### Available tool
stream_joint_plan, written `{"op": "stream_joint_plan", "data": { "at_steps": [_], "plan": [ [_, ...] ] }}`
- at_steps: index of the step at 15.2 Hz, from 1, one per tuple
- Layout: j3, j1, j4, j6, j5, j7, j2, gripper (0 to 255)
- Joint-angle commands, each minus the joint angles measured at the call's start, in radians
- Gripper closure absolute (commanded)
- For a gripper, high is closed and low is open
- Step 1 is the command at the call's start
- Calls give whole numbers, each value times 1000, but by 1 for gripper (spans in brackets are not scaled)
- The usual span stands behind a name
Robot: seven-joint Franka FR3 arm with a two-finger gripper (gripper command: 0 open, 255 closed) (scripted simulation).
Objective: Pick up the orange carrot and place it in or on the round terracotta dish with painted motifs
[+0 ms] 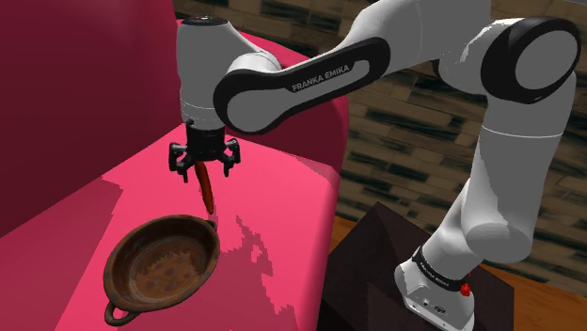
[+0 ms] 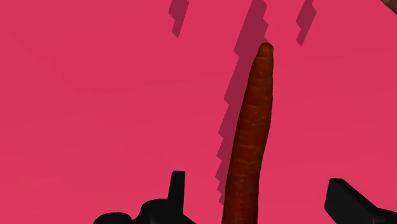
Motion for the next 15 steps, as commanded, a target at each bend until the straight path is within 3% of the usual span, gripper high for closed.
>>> {"op": "stream_joint_plan", "data": {
  "at_steps": [1, 6, 14, 15],
  "plan": [
    [-6, 8, 7, 14, -15, 13, 24, 0],
    [-19, 14, -17, 72, -41, 29, 61, 0],
    [-19, 14, -17, 71, -41, 29, 61, 0],
    [-19, 14, -17, 71, -41, 29, 61, 255]
  ]
}}
